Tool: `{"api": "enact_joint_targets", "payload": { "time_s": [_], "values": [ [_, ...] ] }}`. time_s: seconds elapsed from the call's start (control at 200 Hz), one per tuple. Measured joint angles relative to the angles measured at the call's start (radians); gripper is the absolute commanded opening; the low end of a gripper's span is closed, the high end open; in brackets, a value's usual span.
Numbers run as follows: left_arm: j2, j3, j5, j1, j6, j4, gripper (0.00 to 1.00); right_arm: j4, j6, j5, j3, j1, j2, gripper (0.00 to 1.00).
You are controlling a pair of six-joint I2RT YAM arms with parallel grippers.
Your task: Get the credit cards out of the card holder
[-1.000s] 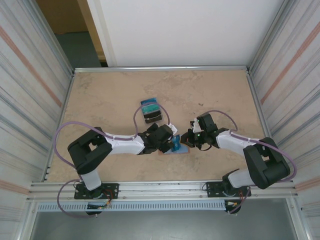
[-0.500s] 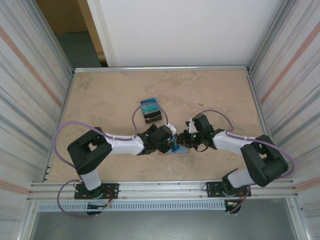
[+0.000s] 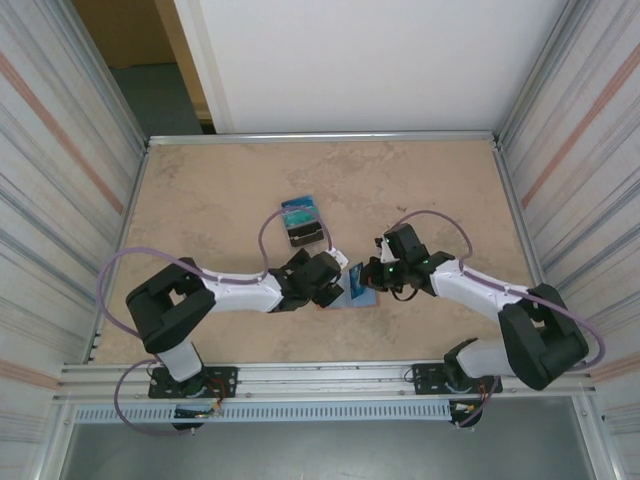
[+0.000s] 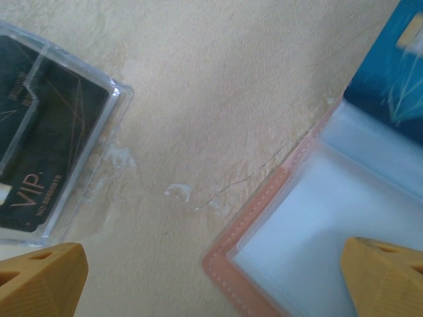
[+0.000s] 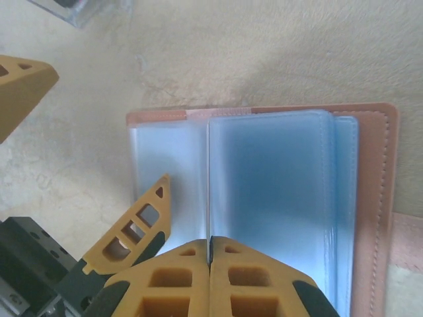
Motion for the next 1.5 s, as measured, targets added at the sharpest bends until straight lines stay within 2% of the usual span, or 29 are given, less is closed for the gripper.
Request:
{"api": "enact_joint_targets", "payload": {
  "time_s": [0.311, 0.551, 0.646, 0.782, 0.822, 0.927, 1.032, 1.193, 1.348, 1.393, 1.498],
  "values": [
    [-0.204, -0.008, -0.038, 0.000, 0.012, -0.025, 0.99, -0.129, -0.108, 0.039, 0.074, 0.009, -0.111, 0.00],
    [-0.453, -0.081, 0.010, 0.059, 0.043, -0.029, 0.98, -0.186, -0.264, 0.056, 0.171, 0.091, -0.143, 0.00],
    [-0.560, -0.112, 0.107, 0.112, 0.072, -0.029, 0.95, -0.204, -0.341, 0.051, 0.214, 0.118, -0.145, 0.00],
    [-0.674, -0.140, 0.321, 0.200, 0.128, -0.029, 0.89, -0.229, -0.441, 0.015, 0.271, 0.142, -0.144, 0.00],
    [-0.688, -0.140, 0.385, 0.218, 0.151, -0.030, 0.88, -0.240, -0.468, 0.001, 0.288, 0.145, -0.144, 0.00],
    [-0.697, -0.140, 0.547, 0.256, 0.214, -0.035, 0.75, -0.277, -0.542, -0.046, 0.340, 0.156, -0.134, 0.00],
    [-0.674, -0.127, 0.684, 0.284, 0.279, -0.074, 0.73, -0.319, -0.612, -0.096, 0.391, 0.166, -0.116, 0.00],
    [-0.615, -0.074, 0.825, 0.296, 0.372, -0.124, 0.69, -0.378, -0.693, -0.159, 0.439, 0.179, -0.098, 0.00],
    [-0.570, -0.033, 0.928, 0.296, 0.436, -0.157, 0.57, -0.432, -0.744, -0.194, 0.471, 0.189, -0.085, 0.00],
    [-0.558, -0.024, 0.954, 0.296, 0.446, -0.167, 0.53, -0.445, -0.758, -0.197, 0.478, 0.190, -0.080, 0.00],
    [-0.528, 0.001, 1.019, 0.296, 0.469, -0.205, 0.36, -0.471, -0.775, -0.200, 0.488, 0.191, -0.070, 0.00]
  ]
}}
